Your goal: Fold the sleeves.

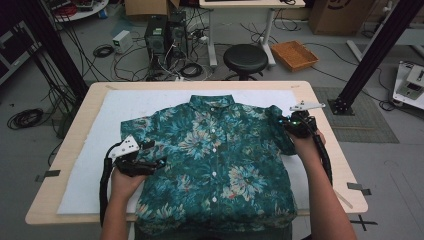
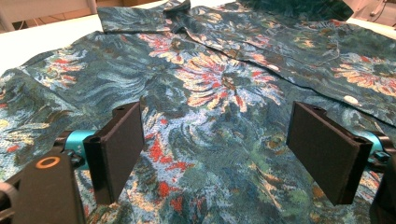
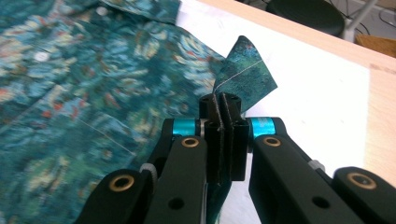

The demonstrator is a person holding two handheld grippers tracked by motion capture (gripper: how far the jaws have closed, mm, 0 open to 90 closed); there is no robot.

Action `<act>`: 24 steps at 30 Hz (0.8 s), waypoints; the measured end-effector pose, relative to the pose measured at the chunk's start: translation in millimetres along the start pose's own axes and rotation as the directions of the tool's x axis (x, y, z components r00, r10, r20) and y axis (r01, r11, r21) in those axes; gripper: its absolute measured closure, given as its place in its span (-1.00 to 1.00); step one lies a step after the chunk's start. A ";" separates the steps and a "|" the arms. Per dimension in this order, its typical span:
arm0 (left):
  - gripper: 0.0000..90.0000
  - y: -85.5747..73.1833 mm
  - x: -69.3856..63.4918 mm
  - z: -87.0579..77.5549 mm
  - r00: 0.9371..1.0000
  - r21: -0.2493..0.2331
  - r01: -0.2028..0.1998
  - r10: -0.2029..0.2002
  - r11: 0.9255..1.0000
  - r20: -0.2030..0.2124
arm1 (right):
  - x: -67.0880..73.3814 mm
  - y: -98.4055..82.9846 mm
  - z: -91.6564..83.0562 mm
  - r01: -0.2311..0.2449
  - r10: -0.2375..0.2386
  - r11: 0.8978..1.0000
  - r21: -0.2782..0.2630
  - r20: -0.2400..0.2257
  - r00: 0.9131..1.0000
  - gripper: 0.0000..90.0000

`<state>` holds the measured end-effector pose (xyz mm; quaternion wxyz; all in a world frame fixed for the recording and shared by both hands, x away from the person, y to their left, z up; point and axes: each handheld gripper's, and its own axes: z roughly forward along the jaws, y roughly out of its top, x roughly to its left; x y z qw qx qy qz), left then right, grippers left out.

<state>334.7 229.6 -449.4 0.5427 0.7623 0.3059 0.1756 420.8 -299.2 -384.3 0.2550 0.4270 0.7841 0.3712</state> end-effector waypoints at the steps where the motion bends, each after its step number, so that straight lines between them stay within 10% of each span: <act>1: -0.57 0.0 0.0 0.0 1.000 0.000 0.000 0.000 1.000 0.000 | 2.2 1.3 -0.5 0.001 -0.001 1.000 -0.003 -0.008 1.000 0.98; 24: -0.57 0.1 0.0 0.0 1.000 0.002 -0.003 0.003 1.000 0.001 | 74.4 32.0 13.7 0.149 -0.150 0.989 -0.019 -0.136 0.979 0.97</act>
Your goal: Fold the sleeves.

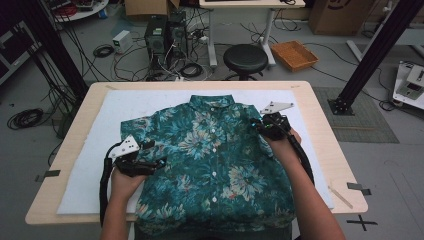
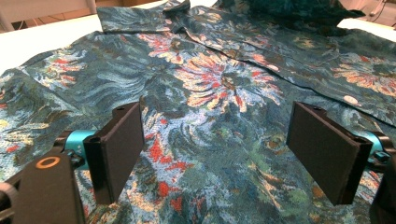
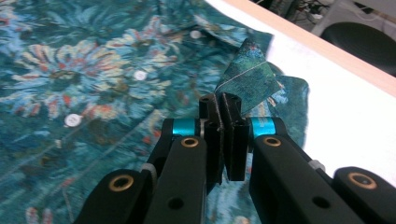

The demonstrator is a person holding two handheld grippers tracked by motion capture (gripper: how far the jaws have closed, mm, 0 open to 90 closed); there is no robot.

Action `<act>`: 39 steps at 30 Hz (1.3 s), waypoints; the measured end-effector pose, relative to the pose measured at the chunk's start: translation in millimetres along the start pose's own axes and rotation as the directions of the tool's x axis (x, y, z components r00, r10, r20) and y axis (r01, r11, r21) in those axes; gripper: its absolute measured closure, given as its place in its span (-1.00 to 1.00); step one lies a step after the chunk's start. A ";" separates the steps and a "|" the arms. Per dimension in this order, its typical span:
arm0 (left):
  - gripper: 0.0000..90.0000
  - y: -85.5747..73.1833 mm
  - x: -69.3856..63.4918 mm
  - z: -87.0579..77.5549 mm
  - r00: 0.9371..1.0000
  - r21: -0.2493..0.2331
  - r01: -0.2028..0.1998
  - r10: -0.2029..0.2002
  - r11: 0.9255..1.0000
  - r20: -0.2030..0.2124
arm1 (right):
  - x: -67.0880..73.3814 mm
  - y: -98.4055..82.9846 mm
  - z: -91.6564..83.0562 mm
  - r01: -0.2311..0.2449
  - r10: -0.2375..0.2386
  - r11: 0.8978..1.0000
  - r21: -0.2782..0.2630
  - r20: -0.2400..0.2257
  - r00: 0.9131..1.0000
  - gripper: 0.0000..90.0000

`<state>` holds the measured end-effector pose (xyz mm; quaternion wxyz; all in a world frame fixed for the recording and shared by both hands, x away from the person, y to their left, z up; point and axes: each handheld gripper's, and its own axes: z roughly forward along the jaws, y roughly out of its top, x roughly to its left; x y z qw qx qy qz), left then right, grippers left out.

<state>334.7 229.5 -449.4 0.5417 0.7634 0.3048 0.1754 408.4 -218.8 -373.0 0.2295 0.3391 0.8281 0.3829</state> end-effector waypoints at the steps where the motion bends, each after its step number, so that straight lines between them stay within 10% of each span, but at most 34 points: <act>1: -0.57 0.0 0.0 -0.1 1.000 0.000 0.000 0.000 1.000 0.001 | 5.3 2.2 3.7 0.011 -0.011 1.000 0.004 -0.011 1.000 0.97; 12: -0.57 -0.1 -0.2 -0.1 1.000 0.000 0.001 -0.001 1.000 0.001 | 33.1 5.5 23.1 0.074 -0.071 0.996 0.042 -0.057 0.996 0.88; 17: -0.57 -0.1 -0.1 -0.1 1.000 0.000 0.000 0.000 1.000 0.001 | 36.1 -0.6 22.9 0.046 -0.043 0.999 0.025 -0.091 0.995 0.53; 26: -0.57 0.0 -0.1 0.1 1.000 -0.001 -0.001 0.001 1.000 0.000 | 27.1 -12.8 25.2 -0.014 0.019 0.999 0.052 -0.095 0.995 0.51; 34: -0.57 -0.1 -0.5 0.2 1.000 -0.001 0.001 -0.001 1.000 -0.002 | 40.2 -31.0 56.7 0.014 0.022 0.980 0.198 -0.175 0.984 0.74; 39: -0.57 -0.1 0.0 0.0 1.000 -0.001 0.000 0.000 1.000 0.001 | 38.3 -35.1 56.2 -0.008 0.042 0.984 0.177 -0.189 0.981 0.99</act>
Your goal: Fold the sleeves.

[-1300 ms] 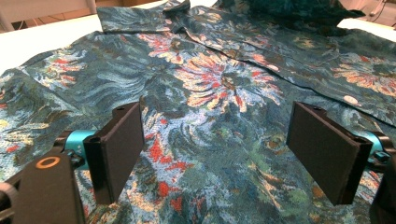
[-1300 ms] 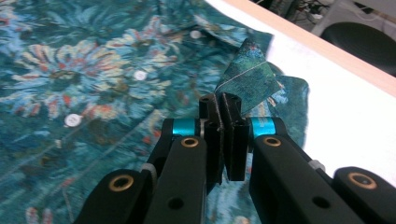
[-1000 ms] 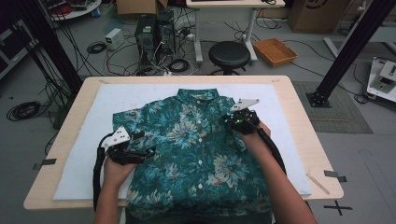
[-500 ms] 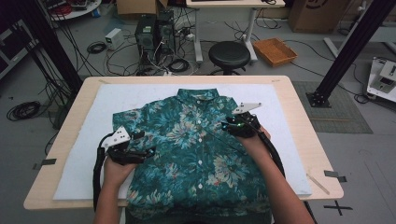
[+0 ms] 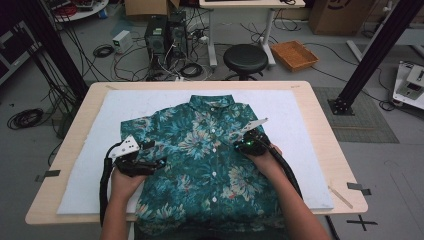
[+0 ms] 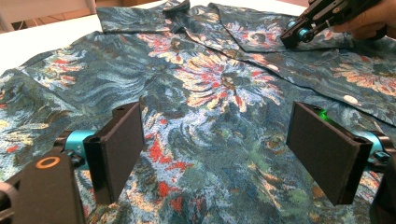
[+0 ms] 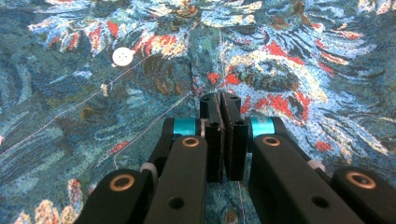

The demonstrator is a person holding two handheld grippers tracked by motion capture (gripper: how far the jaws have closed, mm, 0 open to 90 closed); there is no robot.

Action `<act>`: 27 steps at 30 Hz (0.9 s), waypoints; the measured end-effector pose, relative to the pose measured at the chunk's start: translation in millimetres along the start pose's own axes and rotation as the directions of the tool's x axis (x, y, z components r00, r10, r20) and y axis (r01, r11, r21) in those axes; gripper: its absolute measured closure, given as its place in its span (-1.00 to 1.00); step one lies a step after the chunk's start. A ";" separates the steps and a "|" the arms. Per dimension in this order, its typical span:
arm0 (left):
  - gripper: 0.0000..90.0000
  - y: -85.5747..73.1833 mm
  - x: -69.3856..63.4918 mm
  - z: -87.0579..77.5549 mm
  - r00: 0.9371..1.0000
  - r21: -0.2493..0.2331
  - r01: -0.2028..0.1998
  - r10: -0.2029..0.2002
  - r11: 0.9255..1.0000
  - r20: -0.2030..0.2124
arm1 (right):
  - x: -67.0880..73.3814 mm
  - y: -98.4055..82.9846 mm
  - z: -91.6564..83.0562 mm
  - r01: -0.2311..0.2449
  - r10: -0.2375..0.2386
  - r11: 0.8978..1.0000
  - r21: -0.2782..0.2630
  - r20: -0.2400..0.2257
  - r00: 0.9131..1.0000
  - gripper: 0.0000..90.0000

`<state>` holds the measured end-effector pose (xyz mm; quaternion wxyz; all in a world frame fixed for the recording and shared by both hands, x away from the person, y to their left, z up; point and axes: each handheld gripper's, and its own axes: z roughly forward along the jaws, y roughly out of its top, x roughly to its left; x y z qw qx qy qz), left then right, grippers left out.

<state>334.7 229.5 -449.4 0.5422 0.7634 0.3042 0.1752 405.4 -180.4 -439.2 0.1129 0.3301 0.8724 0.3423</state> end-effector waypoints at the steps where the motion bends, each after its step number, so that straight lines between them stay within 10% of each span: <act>1: -0.57 0.0 0.0 -0.1 1.000 0.000 0.000 0.000 1.000 0.000 | 0.6 0.0 -0.3 0.002 -0.002 1.000 0.000 -0.003 1.000 0.99; 6: -0.57 0.0 -0.1 0.1 1.000 0.000 -0.001 0.001 1.000 -0.001 | 7.1 0.0 -2.7 0.023 -0.023 1.000 -0.004 -0.015 1.000 0.98; 15: -0.57 -0.1 -0.5 0.2 1.000 -0.001 -0.001 0.001 1.000 -0.004 | -11.2 -11.2 -33.9 -0.048 0.053 0.989 -0.137 0.034 0.998 0.16; 27: -0.57 0.0 -1.0 0.3 1.000 0.003 -0.003 0.003 1.000 -0.006 | -56.4 -57.2 -81.0 -0.183 0.218 0.952 -0.245 0.127 0.968 -0.07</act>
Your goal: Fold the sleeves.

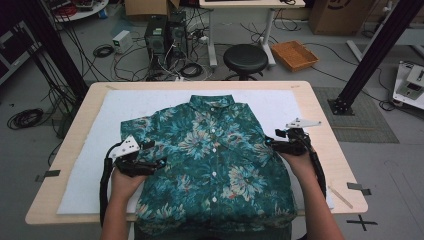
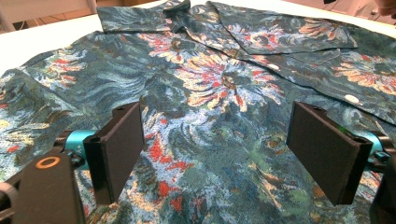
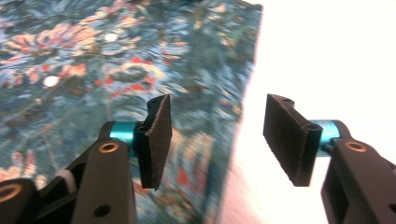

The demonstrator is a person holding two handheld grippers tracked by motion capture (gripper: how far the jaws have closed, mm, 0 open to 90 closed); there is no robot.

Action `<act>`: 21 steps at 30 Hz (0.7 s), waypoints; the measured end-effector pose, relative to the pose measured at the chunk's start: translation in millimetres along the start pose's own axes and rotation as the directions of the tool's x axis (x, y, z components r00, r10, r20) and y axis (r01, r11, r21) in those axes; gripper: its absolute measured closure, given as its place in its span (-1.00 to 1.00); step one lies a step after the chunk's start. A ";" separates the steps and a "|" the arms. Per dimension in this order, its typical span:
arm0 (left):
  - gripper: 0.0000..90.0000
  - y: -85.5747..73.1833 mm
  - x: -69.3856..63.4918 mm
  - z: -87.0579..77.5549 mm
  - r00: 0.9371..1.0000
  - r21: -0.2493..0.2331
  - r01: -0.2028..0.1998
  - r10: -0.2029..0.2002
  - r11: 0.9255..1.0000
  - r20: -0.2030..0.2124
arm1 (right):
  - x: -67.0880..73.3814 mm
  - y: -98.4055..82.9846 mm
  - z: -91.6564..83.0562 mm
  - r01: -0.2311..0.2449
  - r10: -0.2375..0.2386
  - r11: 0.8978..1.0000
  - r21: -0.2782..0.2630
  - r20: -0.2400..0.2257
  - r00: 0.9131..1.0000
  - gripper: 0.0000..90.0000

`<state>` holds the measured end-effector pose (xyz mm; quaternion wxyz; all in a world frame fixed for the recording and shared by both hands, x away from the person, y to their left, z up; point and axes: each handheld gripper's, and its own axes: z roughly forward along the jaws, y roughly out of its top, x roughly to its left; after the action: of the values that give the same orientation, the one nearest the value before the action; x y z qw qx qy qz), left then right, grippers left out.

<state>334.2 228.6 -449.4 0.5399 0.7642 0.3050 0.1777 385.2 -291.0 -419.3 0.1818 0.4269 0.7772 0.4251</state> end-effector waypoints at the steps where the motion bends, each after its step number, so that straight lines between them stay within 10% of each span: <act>1: -0.57 0.0 -0.1 0.0 1.000 0.001 -0.002 0.002 1.000 0.000 | -3.6 -2.9 -1.6 -0.012 0.012 1.000 -0.003 0.006 1.000 -0.07; 21: -0.57 0.1 -0.4 0.4 1.000 0.002 -0.007 0.007 1.000 -0.004 | -29.0 -36.0 -21.6 -0.074 0.075 0.995 -0.068 0.021 0.997 -0.15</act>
<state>334.1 228.0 -449.5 0.5377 0.7655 0.3036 0.1808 369.5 -335.4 -438.6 0.1889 0.4542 0.7439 0.4524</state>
